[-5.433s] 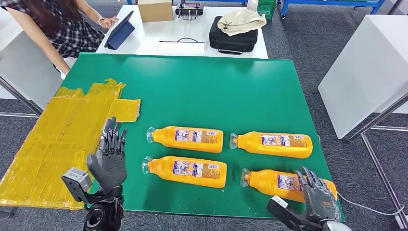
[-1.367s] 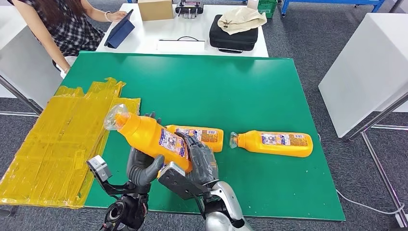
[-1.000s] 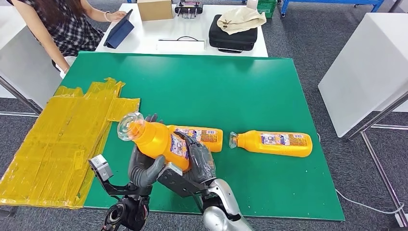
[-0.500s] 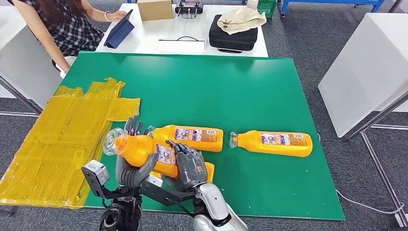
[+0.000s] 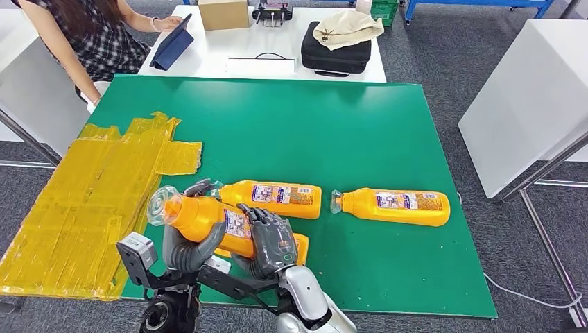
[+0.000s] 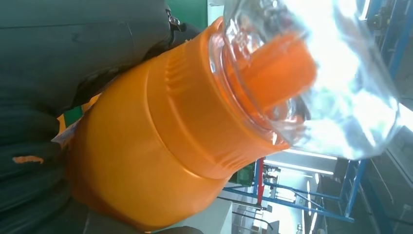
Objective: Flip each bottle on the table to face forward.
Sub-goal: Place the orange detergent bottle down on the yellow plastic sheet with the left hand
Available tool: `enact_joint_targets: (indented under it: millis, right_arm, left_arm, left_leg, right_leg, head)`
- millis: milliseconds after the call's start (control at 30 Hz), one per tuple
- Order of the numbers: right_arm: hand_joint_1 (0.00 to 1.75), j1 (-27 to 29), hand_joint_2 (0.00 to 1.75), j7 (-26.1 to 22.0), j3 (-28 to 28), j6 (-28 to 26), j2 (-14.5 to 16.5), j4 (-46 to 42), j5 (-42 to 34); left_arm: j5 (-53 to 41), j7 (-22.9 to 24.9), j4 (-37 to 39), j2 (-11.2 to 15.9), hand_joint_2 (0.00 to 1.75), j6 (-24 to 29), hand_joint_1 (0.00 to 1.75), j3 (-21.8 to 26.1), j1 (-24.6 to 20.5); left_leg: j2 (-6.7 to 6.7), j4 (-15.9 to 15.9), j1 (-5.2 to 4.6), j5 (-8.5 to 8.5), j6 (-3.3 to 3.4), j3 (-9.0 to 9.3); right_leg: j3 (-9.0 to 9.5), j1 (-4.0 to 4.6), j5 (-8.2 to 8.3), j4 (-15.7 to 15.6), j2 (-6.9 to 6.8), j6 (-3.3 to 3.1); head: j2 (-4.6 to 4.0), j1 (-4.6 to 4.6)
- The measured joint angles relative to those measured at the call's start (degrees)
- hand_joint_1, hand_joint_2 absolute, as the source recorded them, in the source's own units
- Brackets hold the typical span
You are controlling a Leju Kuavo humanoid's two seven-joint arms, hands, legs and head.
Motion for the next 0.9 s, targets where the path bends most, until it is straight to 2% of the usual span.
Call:
enact_joint_targets:
  millis: [133, 333, 500, 633, 700, 767, 833, 900]
  right_arm:
    - [1.75, 0.0, 1.75, -0.4, 0.0, -0.1, 0.0, 0.0, 0.0]
    - [1.75, 0.3, 1.75, -0.8, 0.0, -0.8, -0.2, -0.4, 0.5]
    - [1.75, 1.2, 1.75, -0.8, 0.0, -3.7, -0.9, -1.8, 1.7]
    - [1.75, 1.7, 1.75, -0.8, 0.0, -4.2, -1.3, -2.9, 2.0]
    - [0.91, 1.8, 1.75, -0.8, 0.0, -4.3, -1.3, -3.1, 2.0]
    - [0.04, 1.9, 0.87, -0.8, 0.0, -4.6, -1.4, -3.3, 2.1]
    - [0.0, 2.1, 0.0, -1.0, 0.0, -6.2, -1.6, -3.8, 2.2]
    - [0.0, 2.6, 0.0, -1.6, 0.0, -8.4, -2.3, -5.4, 2.1]
  left_arm:
    - [1.1, -0.3, -0.2, 0.0, 1.75, -1.2, 1.75, 0.3, 0.1]
    - [6.7, -0.4, -0.1, 0.1, 1.75, -6.5, 1.75, 1.3, 0.4]
    - [11.2, -0.5, -0.1, 0.2, 1.75, -10.8, 1.75, 2.0, 0.6]
    - [12.0, -0.5, -0.1, 0.2, 1.75, -11.7, 1.75, 2.2, 0.6]
    - [12.2, -0.5, -0.1, 0.2, 1.75, -11.8, 1.75, 2.2, 0.6]
    - [12.3, -0.5, -0.1, 0.2, 1.75, -11.9, 1.75, 2.2, 0.6]
    - [12.9, -0.5, -0.2, 0.1, 1.75, -12.3, 1.75, 2.2, 0.6]
    - [13.9, -0.4, -0.5, 0.0, 1.75, -13.2, 1.75, 2.2, 0.8]
  left_leg:
    - [0.0, 0.0, 0.0, 0.0, 0.0, 0.0]
    - [0.0, 0.0, 0.0, 0.0, 0.0, 0.0]
    - [0.0, 0.0, 0.0, 0.0, 0.0, -0.03]
    - [0.0, 0.0, 0.0, -0.01, 0.0, -0.05]
    - [0.0, 0.0, 0.0, -0.01, 0.0, -0.05]
    - [0.0, 0.0, 0.0, -0.01, 0.0, -0.05]
    - [-0.01, 0.0, 0.0, -0.01, 0.0, -0.05]
    - [-0.01, 0.0, 0.0, 0.0, 0.0, -0.06]
  right_leg:
    - [0.0, 0.0, 0.0, 0.0, 0.0, 0.0]
    - [-0.01, 0.0, 0.0, 0.0, 0.0, 0.0]
    - [-0.02, 0.0, 0.0, 0.0, 0.0, 0.0]
    - [-0.05, 0.0, 0.0, 0.0, 0.0, 0.0]
    - [-0.05, 0.0, 0.0, 0.0, 0.0, 0.0]
    - [-0.05, 0.0, 0.0, 0.0, 0.0, 0.0]
    - [-0.05, 0.0, 0.0, 0.0, 0.0, 0.0]
    - [-0.05, 0.0, 0.0, 0.0, 0.0, 0.0]
  head:
    - [0.01, 0.01]
    - [0.01, -0.01]
    - [0.01, 0.01]
    - [0.01, 0.01]
    - [0.01, 0.01]
    - [0.0, 0.01]
    - [0.01, -0.01]
    - [0.01, -0.01]
